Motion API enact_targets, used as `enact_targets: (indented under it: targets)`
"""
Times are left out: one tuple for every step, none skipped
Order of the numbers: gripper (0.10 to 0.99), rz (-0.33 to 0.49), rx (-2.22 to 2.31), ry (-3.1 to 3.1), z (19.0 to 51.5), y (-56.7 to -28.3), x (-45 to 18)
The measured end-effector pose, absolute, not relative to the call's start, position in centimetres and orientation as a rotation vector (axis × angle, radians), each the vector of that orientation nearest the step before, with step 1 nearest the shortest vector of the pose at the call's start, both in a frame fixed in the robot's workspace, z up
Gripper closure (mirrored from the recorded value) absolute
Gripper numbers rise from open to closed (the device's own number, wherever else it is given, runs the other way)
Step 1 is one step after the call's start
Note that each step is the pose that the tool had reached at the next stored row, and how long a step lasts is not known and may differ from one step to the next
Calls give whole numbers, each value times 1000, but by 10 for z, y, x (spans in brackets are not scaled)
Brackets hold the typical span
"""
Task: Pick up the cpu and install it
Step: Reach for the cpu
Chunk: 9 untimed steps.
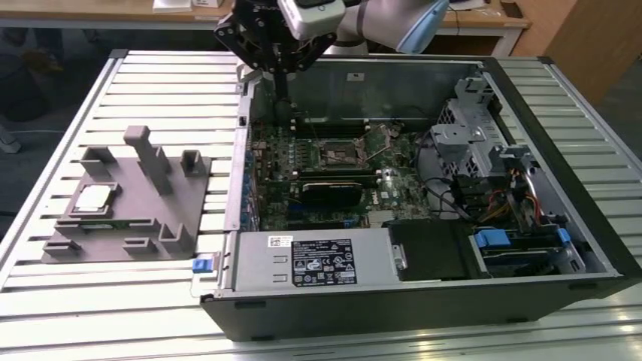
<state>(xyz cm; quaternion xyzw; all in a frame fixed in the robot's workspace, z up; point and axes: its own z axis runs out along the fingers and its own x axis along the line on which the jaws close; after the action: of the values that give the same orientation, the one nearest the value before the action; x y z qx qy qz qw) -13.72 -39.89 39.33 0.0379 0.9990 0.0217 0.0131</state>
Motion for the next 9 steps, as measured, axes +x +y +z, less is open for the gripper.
enact_targets:
  targets:
    - [980, 68, 118, 3112, 393, -399, -138]
    - [980, 68, 118, 3112, 393, -399, -138]
    - [980, 68, 118, 3112, 393, -399, -139]
    - [980, 68, 118, 3112, 393, -399, -139]
    - [980, 68, 118, 3112, 393, -399, -139]
    - [980, 68, 118, 3112, 393, -399, -140]
    - [980, 68, 118, 3113, 393, -399, -140]
    - [980, 68, 118, 3112, 393, -399, -141]
    - [980, 68, 118, 3112, 393, -399, -141]
